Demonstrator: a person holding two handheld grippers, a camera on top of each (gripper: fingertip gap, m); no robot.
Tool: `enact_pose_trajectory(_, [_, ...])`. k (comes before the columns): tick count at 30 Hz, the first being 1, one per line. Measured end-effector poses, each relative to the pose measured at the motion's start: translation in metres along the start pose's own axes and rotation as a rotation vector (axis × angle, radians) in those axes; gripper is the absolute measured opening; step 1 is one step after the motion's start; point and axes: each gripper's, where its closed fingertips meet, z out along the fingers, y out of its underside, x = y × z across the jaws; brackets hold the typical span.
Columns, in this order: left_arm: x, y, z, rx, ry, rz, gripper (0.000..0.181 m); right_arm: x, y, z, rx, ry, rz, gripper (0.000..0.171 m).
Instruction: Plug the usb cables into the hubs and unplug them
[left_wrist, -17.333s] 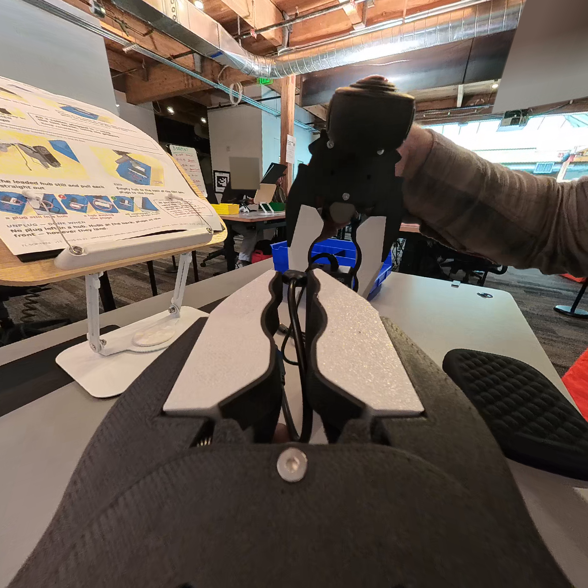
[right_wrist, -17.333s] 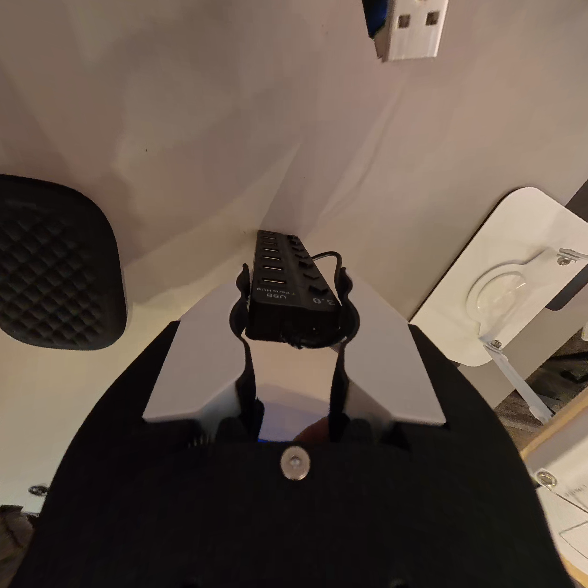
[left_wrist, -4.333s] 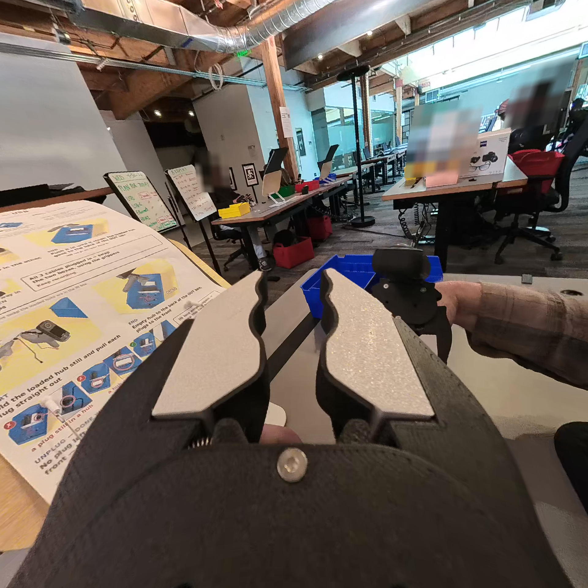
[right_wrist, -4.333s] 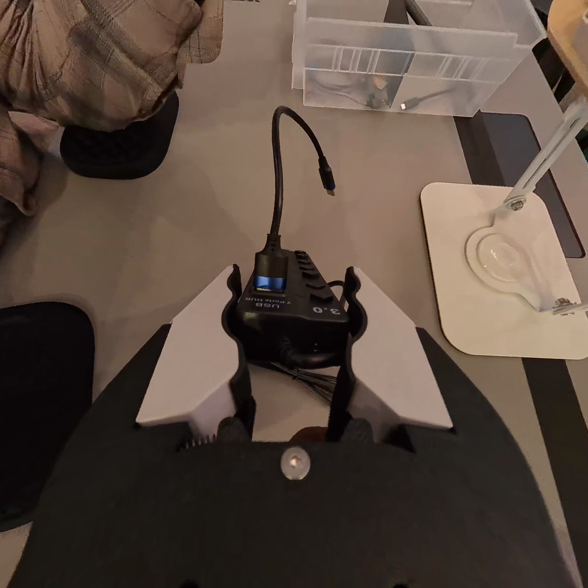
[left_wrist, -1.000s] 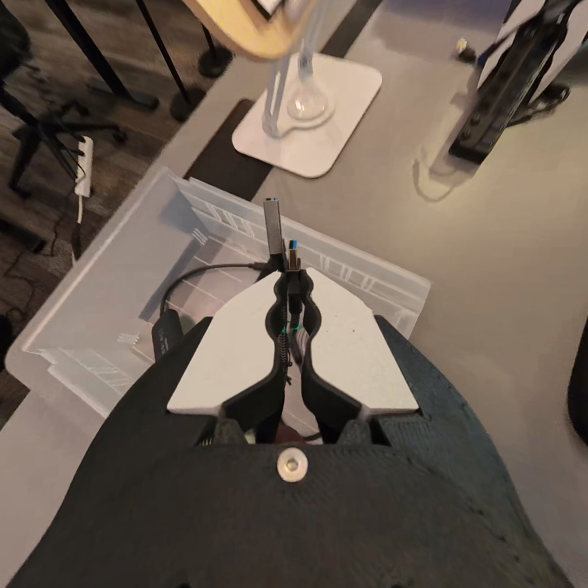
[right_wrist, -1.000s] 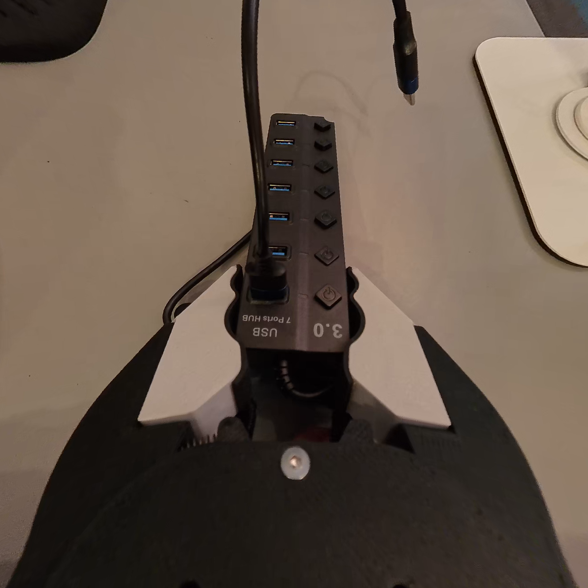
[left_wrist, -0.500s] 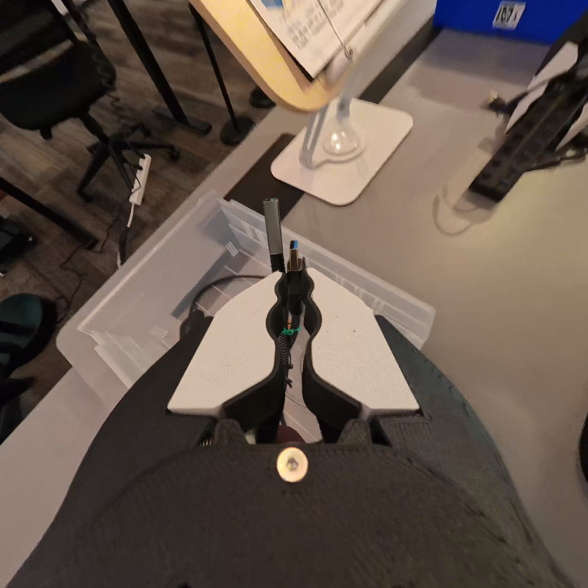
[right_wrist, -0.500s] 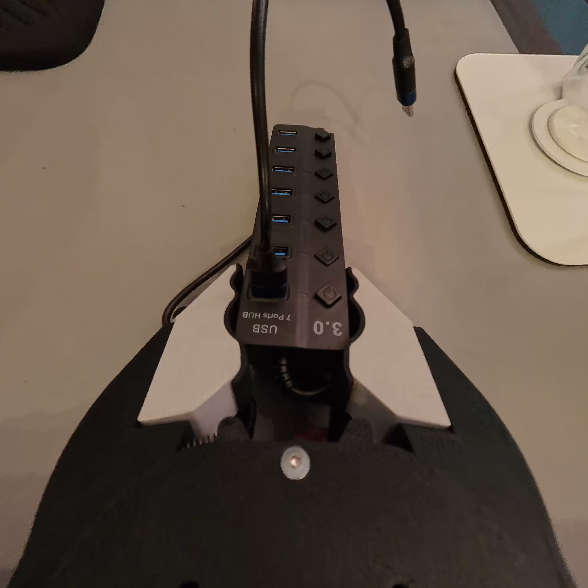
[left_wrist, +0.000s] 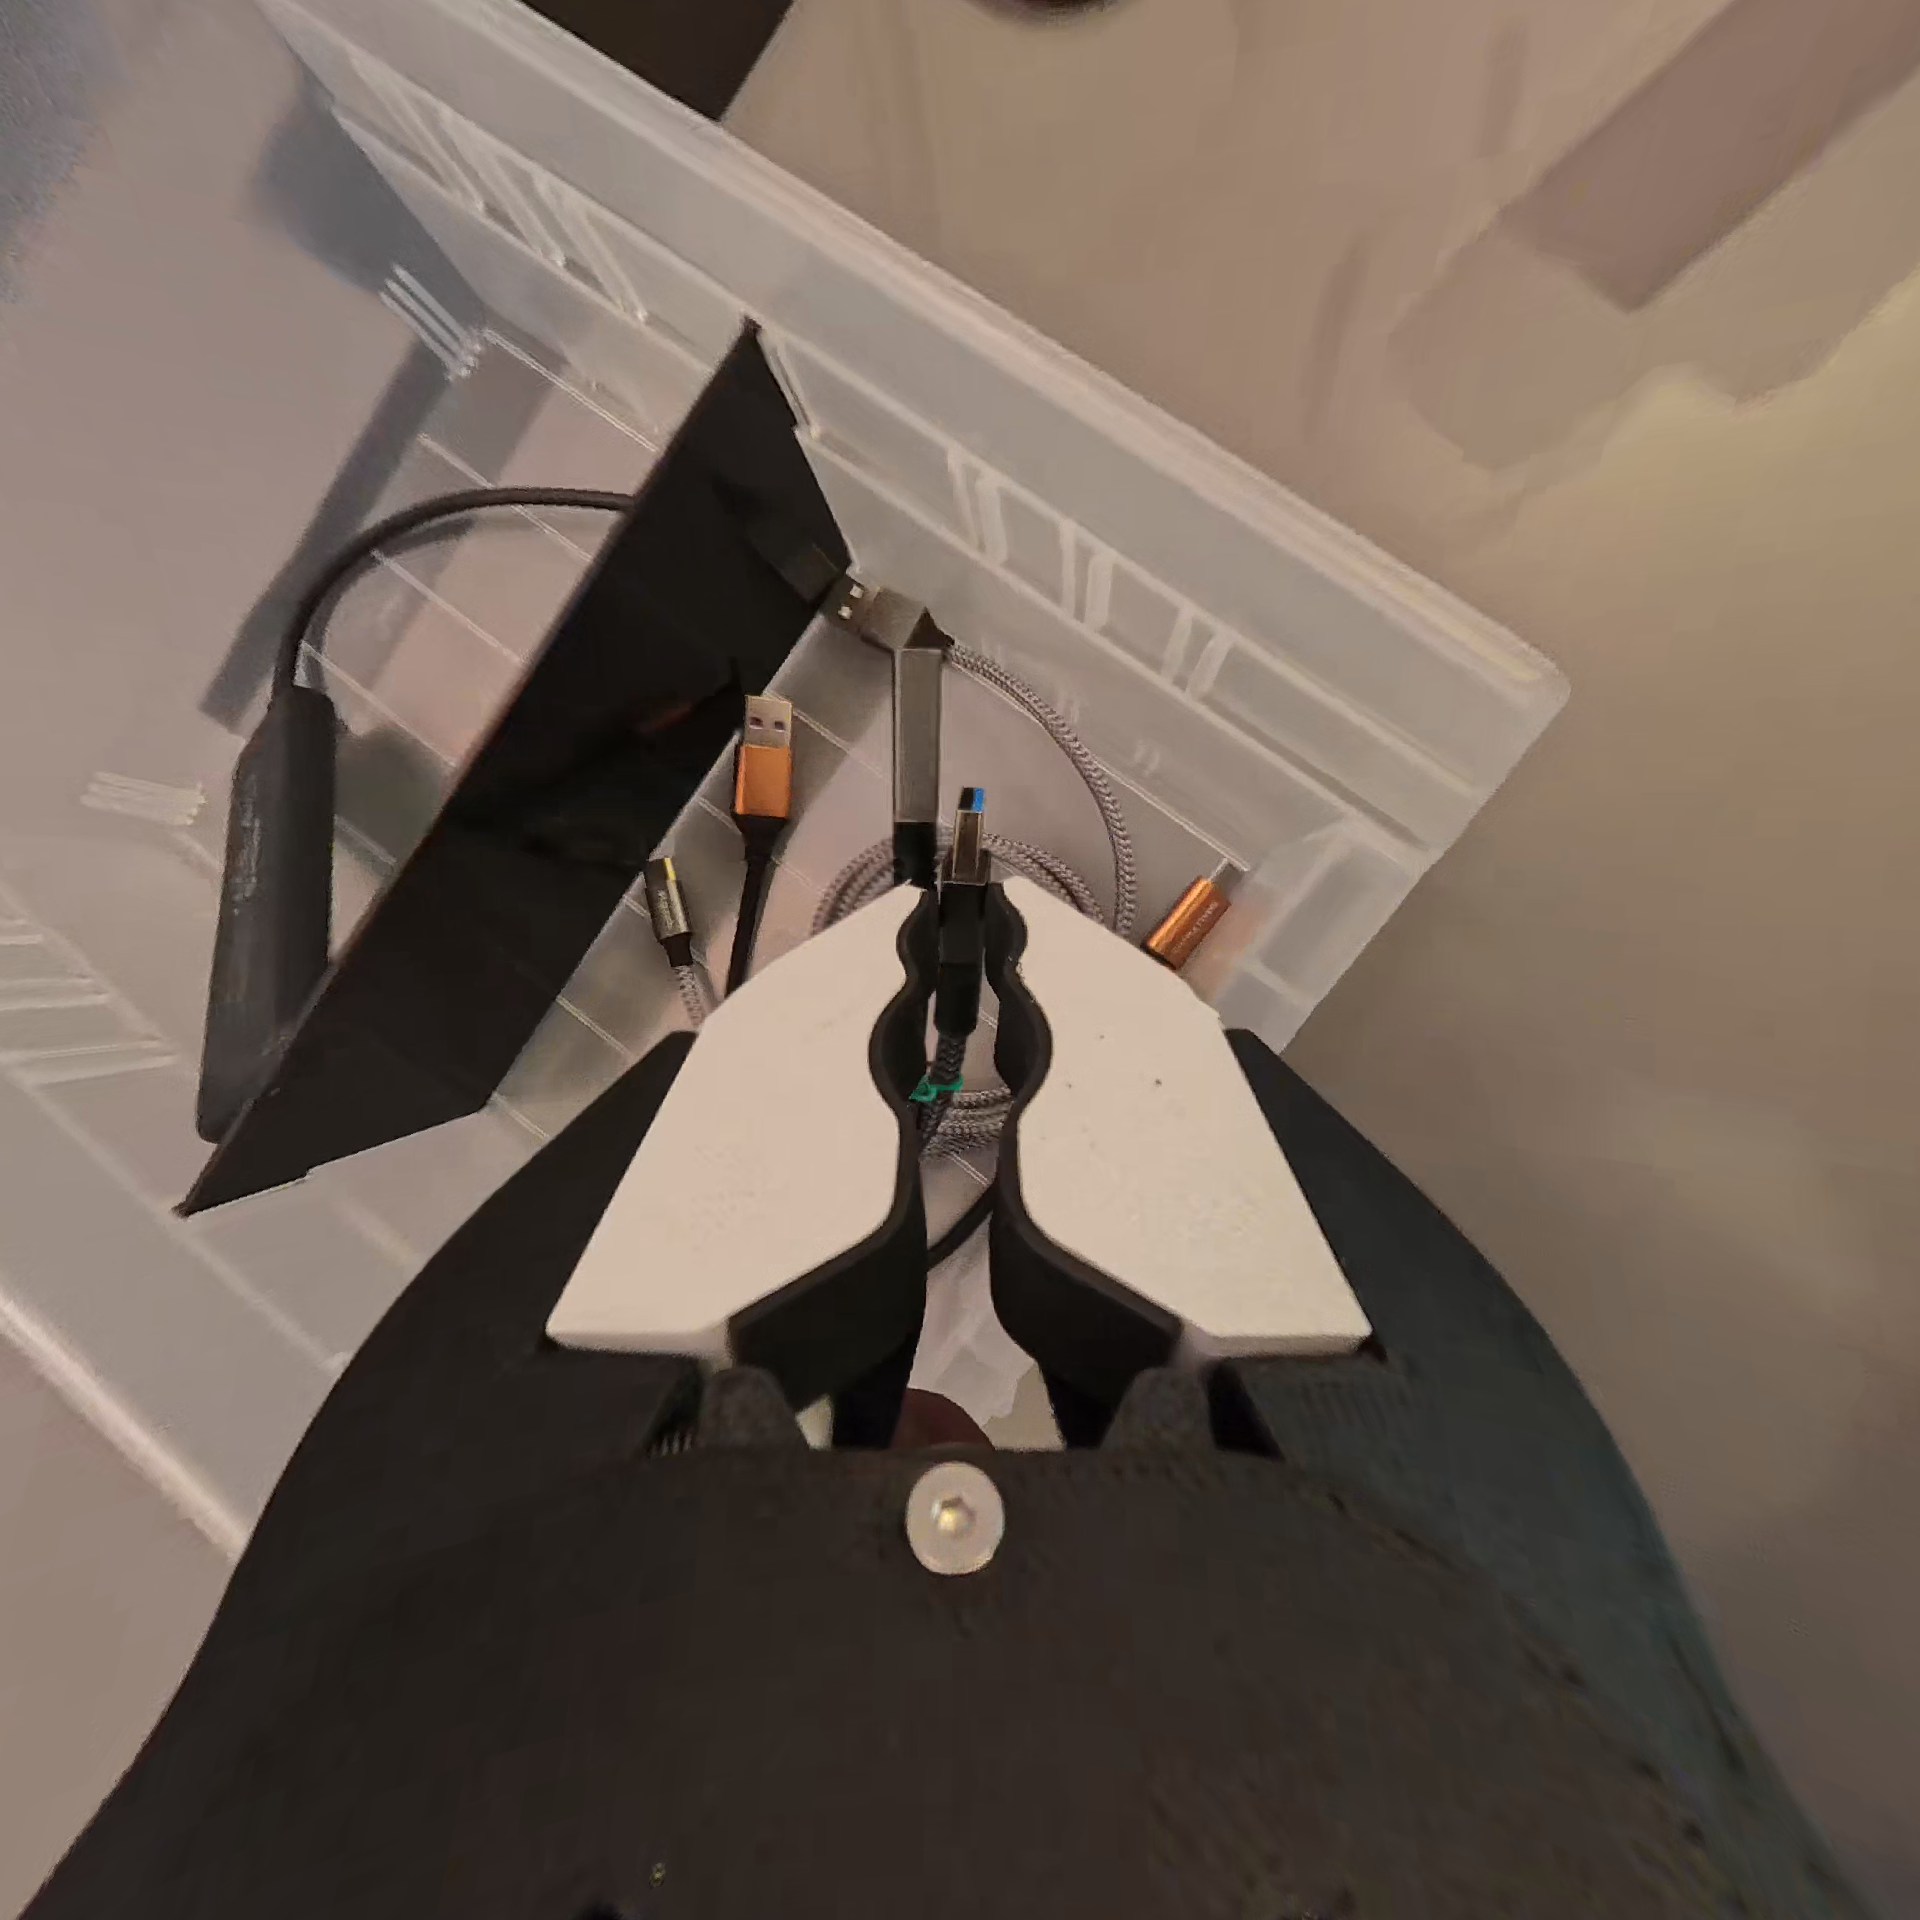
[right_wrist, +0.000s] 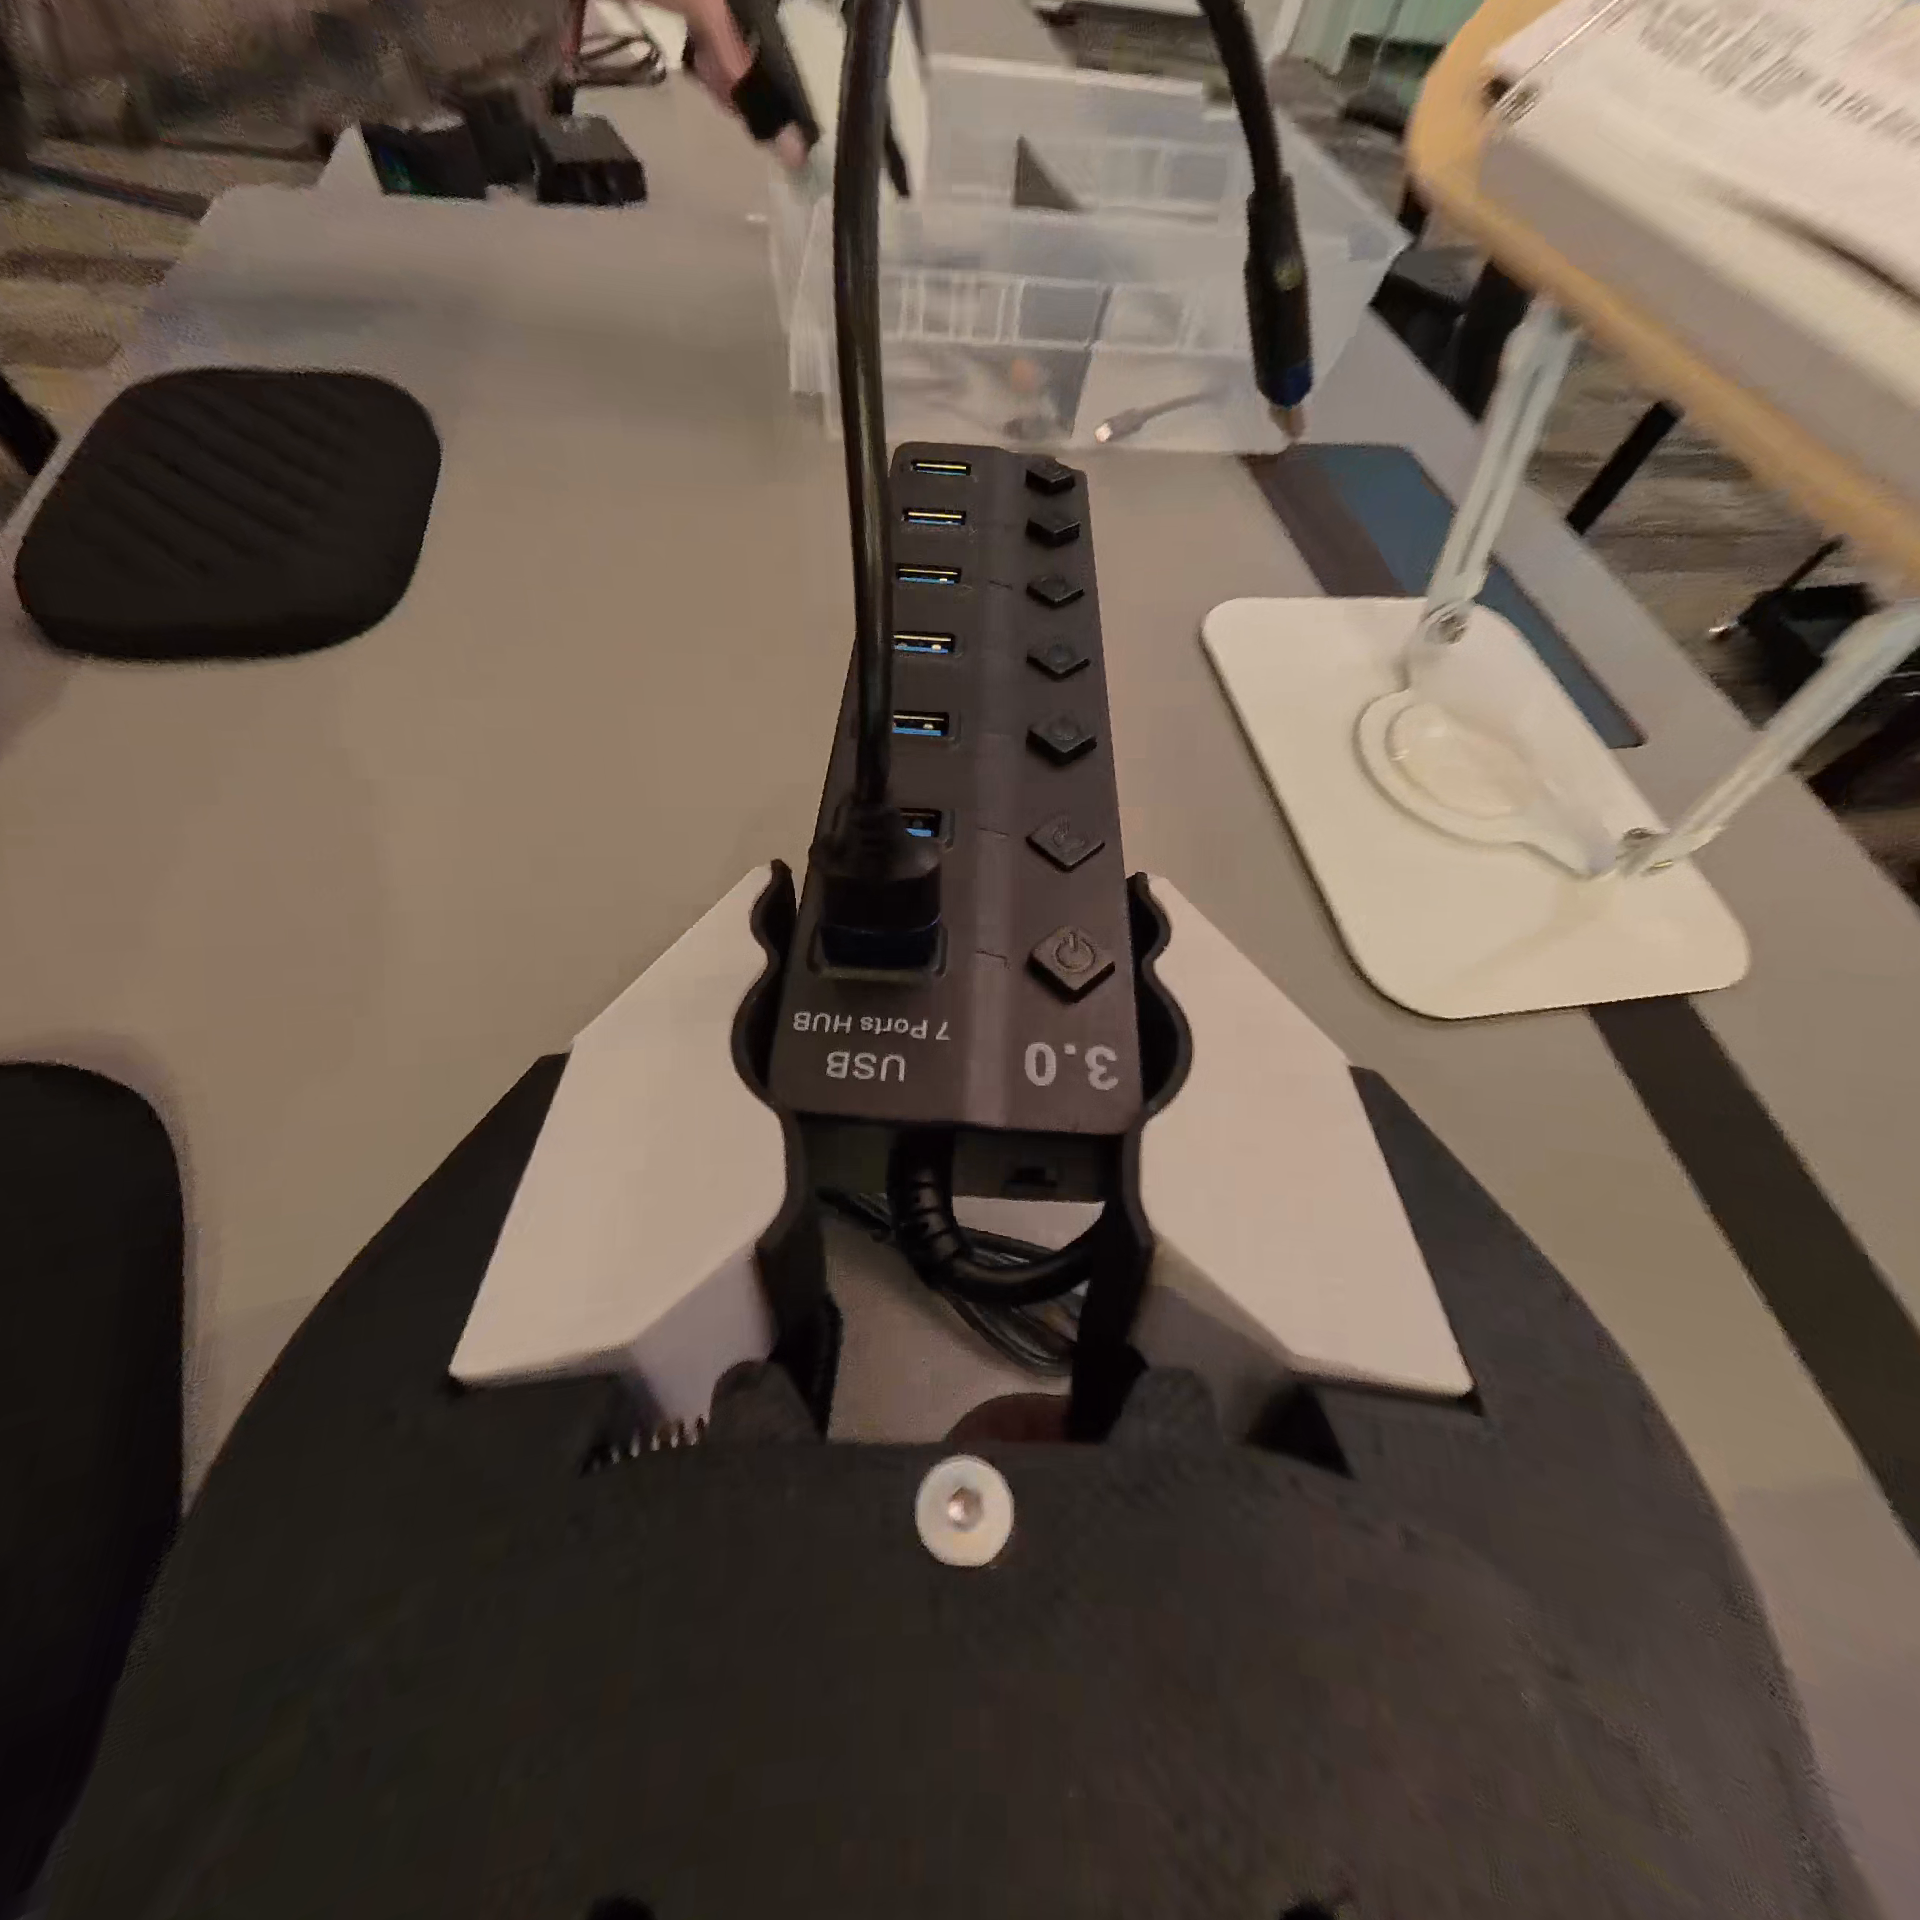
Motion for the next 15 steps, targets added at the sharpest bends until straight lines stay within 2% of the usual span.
enact_pose_trajectory(6, [0.005,0.012,0.018,-0.061,-0.006,-0.001,0.008,0.031,-0.049,-0.053,0.056,0.155,-0.01,0.062])
enact_pose_trajectory(15, [-0.001,0.013,0.022,-0.049,-0.042,-0.013,0.011,0.101,-0.13,-0.166,0.097,0.444,-0.088,0.062])
